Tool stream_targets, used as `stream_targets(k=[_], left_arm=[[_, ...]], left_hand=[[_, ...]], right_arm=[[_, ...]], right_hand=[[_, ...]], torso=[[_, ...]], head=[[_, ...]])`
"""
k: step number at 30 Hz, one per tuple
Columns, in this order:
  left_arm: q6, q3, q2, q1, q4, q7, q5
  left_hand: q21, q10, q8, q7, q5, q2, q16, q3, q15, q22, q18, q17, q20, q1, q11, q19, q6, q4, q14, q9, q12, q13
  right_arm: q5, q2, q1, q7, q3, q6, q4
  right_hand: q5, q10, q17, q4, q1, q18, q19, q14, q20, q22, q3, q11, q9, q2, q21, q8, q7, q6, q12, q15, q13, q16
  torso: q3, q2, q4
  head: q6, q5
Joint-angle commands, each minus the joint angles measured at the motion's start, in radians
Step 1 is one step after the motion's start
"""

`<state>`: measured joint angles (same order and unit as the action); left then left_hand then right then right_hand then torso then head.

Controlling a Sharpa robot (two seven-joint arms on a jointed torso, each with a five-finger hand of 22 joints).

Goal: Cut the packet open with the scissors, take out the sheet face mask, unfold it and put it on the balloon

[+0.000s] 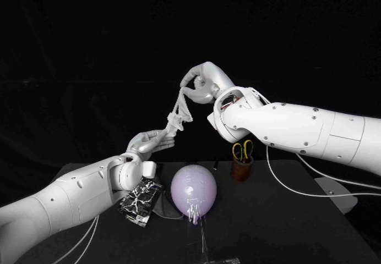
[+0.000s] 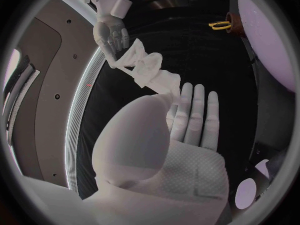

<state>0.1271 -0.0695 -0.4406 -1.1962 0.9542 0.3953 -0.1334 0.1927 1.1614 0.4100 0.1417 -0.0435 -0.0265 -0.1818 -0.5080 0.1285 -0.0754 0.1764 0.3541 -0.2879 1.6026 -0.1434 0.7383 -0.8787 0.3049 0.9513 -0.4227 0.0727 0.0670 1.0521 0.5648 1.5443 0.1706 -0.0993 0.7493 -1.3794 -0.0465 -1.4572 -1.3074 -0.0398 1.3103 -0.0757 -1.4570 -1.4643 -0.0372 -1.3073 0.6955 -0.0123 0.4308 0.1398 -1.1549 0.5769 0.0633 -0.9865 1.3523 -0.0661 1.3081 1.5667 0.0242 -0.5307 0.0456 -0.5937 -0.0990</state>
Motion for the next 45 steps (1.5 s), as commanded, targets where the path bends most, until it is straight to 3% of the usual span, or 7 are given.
stream_targets(k=[1, 25, 30, 35, 39, 41, 45], left_arm=[[0.019, 0.0, 0.001, 0.001, -0.002, -0.04, 0.016], [0.041, -0.001, -0.002, 0.001, -0.008, -0.079, 0.034], [0.017, -0.001, -0.003, 0.001, -0.006, -0.074, 0.033], [-0.015, -0.001, -0.005, 0.001, -0.002, -0.053, 0.049], [-0.025, -0.001, -0.009, 0.001, 0.0, -0.035, 0.066], [-0.02, -0.001, -0.012, 0.001, 0.0, -0.03, 0.073], [0.0, 0.0, -0.018, 0.001, -0.002, -0.022, 0.08]], left_hand=[[0.006, 0.007, 0.004, 0.008, -0.006, -0.006, 0.006, -0.041, 0.0, -0.001, 0.005, 0.002, 0.001, -0.002, 0.002, 0.008, 0.001, -0.033, 0.007, 0.0, -0.004, 0.0], [0.014, -0.015, 0.001, 0.044, -0.006, -0.027, 0.013, -0.087, 0.0, -0.002, -0.006, 0.008, -0.003, -0.022, -0.002, 0.019, 0.027, -0.046, 0.004, -0.005, -0.012, -0.003], [0.01, -0.16, -0.067, 0.077, -0.005, -0.09, 0.024, -0.067, 0.024, 0.002, -0.021, 0.01, -0.004, -0.05, -0.045, 0.014, 0.153, -0.058, -0.013, 0.023, -0.014, -0.006], [-0.024, -0.311, -0.153, 0.019, -0.005, -0.179, 0.07, 0.009, 0.069, 0.011, -0.073, -0.002, -0.006, -0.081, -0.097, -0.033, 0.321, -0.092, -0.103, 0.078, -0.011, -0.005], [-0.069, -0.382, -0.183, 0.009, -0.005, -0.186, 0.095, 0.051, 0.085, 0.019, -0.111, -0.015, -0.006, -0.097, -0.106, -0.157, 0.394, -0.104, -0.168, 0.111, -0.007, -0.003], [-0.112, -0.446, -0.202, -0.006, -0.009, -0.197, 0.124, 0.082, 0.102, 0.032, -0.12, -0.04, -0.008, -0.108, -0.103, -0.305, 0.439, -0.109, -0.266, 0.131, -0.01, -0.006], [-0.127, -0.48, -0.199, 0.013, -0.005, -0.175, 0.125, 0.127, 0.116, 0.032, -0.119, -0.084, -0.009, -0.104, -0.107, -0.346, 0.45, -0.119, -0.389, 0.135, 0.0, -0.001]], right_arm=[[0.0, 0.002, 0.003, -0.03, 0.005, 0.041, -0.003], [-0.009, 0.029, 0.003, -0.043, 0.011, 0.051, -0.046], [-0.011, 0.031, 0.003, -0.039, 0.011, 0.046, -0.046], [-0.013, 0.031, 0.003, -0.036, 0.011, 0.04, -0.045], [-0.016, 0.031, 0.003, -0.034, 0.011, 0.037, -0.044], [-0.018, 0.032, 0.003, -0.034, 0.011, 0.036, -0.042], [-0.023, 0.033, 0.003, -0.034, 0.011, 0.035, -0.038]], right_hand=[[-0.003, -0.011, -0.263, 0.004, 0.003, 0.007, -0.006, -0.106, 0.001, -0.173, 0.001, 0.001, 0.009, -0.01, -0.004, 0.002, 0.001, -0.005, -0.002, -0.004, 0.088, 0.004], [-0.003, -0.01, -0.263, 0.007, 0.003, 0.007, -0.005, -0.106, 0.001, -0.172, 0.001, 0.001, 0.009, -0.01, -0.002, 0.002, 0.001, -0.005, -0.003, -0.004, 0.088, 0.004], [-0.003, -0.01, -0.263, 0.007, 0.003, 0.007, -0.005, -0.106, 0.001, -0.172, 0.001, 0.001, 0.009, -0.01, -0.002, 0.002, 0.001, -0.005, -0.003, -0.004, 0.088, 0.004], [-0.003, -0.01, -0.263, 0.007, 0.003, 0.007, -0.005, -0.106, 0.001, -0.172, 0.001, 0.001, 0.009, -0.01, -0.002, 0.002, 0.001, -0.005, -0.003, -0.004, 0.088, 0.004], [-0.003, -0.01, -0.263, 0.007, 0.003, 0.007, -0.005, -0.106, 0.001, -0.172, 0.001, 0.001, 0.009, -0.01, -0.002, 0.002, 0.001, -0.005, -0.003, -0.004, 0.088, 0.004], [-0.003, -0.01, -0.263, 0.007, 0.003, 0.007, -0.005, -0.106, 0.001, -0.172, 0.001, 0.001, 0.009, -0.01, -0.002, 0.002, 0.001, -0.005, -0.003, -0.004, 0.088, 0.004], [-0.003, -0.01, -0.263, 0.007, 0.003, 0.007, -0.005, -0.106, 0.001, -0.172, 0.001, 0.001, 0.009, -0.01, -0.002, 0.002, 0.001, -0.005, -0.003, -0.004, 0.088, 0.004]], torso=[[0.0002, 0.0, 0.0001], [0.0002, 0.0, 0.0006], [0.0003, 0.0, -0.0002], [0.0006, 0.0, 0.0001], [0.0008, 0.0, -0.0004], [0.0005, -0.001, 0.0002], [0.0002, 0.0, 0.0008]], head=[[0.001, -0.001], [0.005, -0.001], [0.007, -0.001], [0.007, -0.002], [0.006, -0.002], [0.005, -0.001], [0.005, -0.002]])
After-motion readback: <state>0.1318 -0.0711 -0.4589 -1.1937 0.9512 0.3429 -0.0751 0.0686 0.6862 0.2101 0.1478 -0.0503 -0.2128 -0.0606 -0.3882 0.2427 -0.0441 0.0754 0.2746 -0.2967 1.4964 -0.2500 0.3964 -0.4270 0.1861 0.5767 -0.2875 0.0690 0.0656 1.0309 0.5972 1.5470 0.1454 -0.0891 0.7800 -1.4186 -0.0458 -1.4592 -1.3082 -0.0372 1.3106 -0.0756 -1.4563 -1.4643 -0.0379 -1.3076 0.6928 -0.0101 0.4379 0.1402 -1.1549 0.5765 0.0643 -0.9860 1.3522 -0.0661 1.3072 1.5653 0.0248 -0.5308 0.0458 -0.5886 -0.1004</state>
